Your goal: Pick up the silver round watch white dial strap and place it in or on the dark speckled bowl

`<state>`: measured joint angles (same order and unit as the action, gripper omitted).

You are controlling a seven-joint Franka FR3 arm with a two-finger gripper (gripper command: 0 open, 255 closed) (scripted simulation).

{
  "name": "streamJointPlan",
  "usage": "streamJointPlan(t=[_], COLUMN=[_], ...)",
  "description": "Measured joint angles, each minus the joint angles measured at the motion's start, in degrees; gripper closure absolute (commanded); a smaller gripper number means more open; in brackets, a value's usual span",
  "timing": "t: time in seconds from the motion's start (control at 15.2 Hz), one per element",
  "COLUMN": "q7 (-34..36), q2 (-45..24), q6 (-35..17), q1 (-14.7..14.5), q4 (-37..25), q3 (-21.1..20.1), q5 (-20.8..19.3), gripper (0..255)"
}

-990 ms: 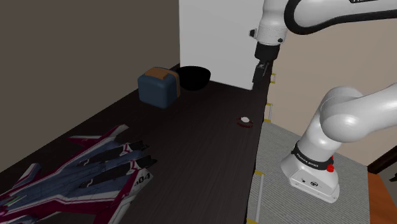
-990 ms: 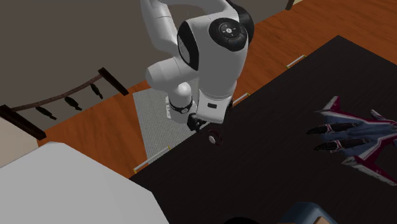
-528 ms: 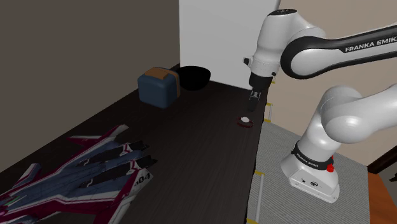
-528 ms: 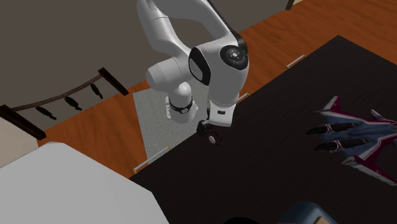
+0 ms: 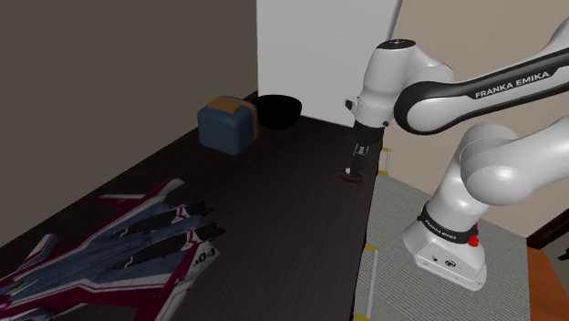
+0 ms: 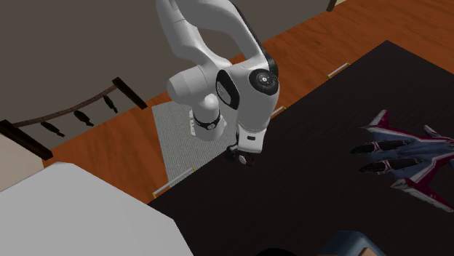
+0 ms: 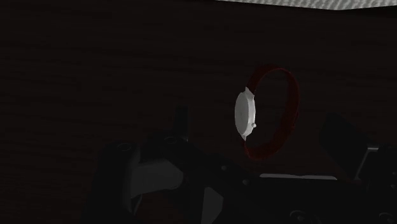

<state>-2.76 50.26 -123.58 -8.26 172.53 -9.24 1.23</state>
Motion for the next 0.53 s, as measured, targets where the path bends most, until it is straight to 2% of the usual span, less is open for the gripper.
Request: streamJointPlan(t=[0.4, 0.46, 0.53], q7=[0.2, 0.2, 0.2], q2=[-0.2, -0.2, -0.2], q6=[-0.9, -0.9, -0.9], q1=[-0.1, -0.1, -0.1], q4=[0.6, 0.6, 0.6], q3=[-0.1, -0.2, -0.2], q5=[0.1, 0.1, 0.1], gripper=[0, 255, 255])
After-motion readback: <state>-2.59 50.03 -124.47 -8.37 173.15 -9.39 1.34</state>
